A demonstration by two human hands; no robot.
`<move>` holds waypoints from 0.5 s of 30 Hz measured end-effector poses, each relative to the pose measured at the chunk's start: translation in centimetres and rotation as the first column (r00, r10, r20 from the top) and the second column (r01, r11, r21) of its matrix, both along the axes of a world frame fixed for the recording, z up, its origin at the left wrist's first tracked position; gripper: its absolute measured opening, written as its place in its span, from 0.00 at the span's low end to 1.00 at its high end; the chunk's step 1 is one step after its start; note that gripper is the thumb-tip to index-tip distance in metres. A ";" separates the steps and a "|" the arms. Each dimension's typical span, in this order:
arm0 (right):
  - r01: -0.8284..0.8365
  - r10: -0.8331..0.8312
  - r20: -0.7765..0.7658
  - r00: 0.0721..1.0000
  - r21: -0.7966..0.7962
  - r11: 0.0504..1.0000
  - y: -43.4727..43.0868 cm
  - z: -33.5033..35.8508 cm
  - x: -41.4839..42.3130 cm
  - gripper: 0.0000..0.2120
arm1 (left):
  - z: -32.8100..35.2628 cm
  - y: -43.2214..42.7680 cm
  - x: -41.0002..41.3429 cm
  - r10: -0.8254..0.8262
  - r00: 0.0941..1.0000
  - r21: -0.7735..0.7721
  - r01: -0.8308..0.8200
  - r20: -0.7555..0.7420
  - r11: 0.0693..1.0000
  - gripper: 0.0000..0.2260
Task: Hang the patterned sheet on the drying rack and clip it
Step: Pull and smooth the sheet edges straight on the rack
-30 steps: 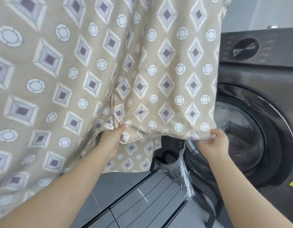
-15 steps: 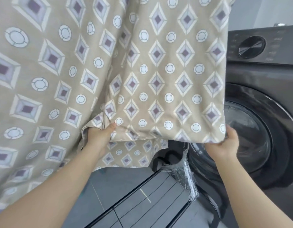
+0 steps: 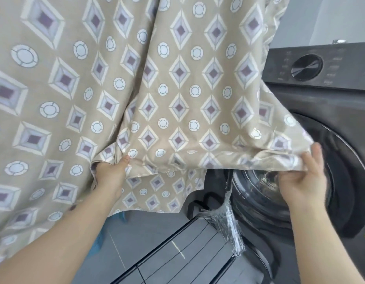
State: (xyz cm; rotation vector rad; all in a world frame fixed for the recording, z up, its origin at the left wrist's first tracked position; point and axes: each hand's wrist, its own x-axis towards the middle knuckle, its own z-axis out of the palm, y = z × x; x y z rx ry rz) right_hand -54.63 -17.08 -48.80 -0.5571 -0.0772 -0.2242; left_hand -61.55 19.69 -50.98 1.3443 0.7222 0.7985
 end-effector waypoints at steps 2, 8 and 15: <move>-0.066 0.080 -0.125 0.989 0.114 0.991 -0.1 -3.1 1.1 0.15 | -0.3 -0.2 -0.1 0.000 0.999 0.022 0.001 -0.040 1.000 0.22; -0.013 0.023 -0.387 0.922 0.028 1.000 1.0 -4.8 0.0 0.14 | -0.4 -1.1 -0.3 -0.071 0.994 0.060 0.077 -0.088 0.995 0.24; 0.029 -0.109 -0.438 0.892 -0.185 0.982 2.6 -4.9 1.1 0.22 | -1.5 -1.8 -0.1 -0.073 0.967 0.226 0.130 -0.242 0.965 0.21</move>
